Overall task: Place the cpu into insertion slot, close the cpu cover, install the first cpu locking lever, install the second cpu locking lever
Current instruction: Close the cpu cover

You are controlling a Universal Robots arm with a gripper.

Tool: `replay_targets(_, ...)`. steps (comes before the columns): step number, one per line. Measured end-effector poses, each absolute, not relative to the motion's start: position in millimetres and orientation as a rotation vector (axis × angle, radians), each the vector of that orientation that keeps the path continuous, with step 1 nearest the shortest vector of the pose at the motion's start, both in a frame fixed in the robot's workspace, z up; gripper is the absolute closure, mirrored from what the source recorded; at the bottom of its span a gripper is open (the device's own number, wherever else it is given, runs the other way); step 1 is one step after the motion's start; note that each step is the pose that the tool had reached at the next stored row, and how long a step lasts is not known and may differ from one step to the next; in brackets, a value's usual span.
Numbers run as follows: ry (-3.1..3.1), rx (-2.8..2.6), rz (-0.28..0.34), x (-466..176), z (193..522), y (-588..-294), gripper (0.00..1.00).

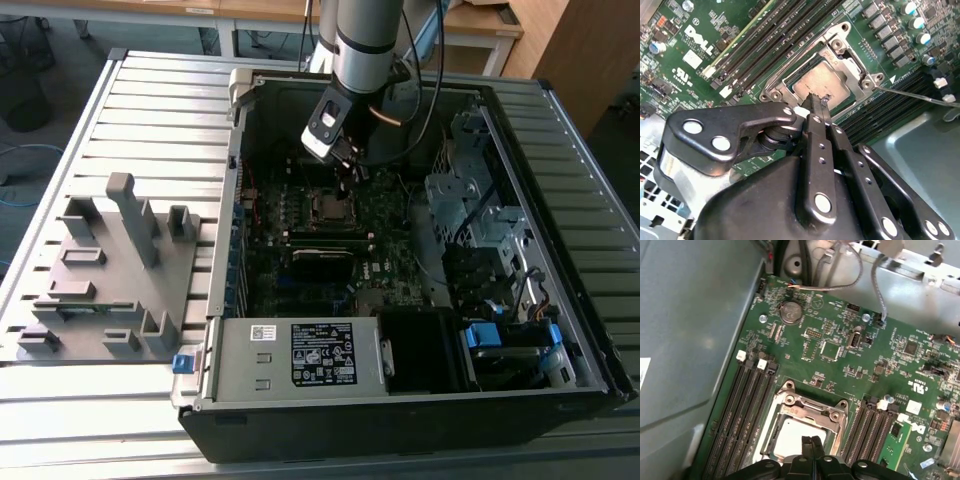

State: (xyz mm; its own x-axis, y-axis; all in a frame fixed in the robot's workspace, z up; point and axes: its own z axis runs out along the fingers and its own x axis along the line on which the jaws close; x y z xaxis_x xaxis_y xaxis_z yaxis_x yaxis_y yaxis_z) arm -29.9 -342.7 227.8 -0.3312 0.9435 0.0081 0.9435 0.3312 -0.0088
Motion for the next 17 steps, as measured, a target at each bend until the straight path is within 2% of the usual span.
replay_targets(17, -2.673, -1.628, 0.005, -29.9, 227.7, -342.7, 0.90)
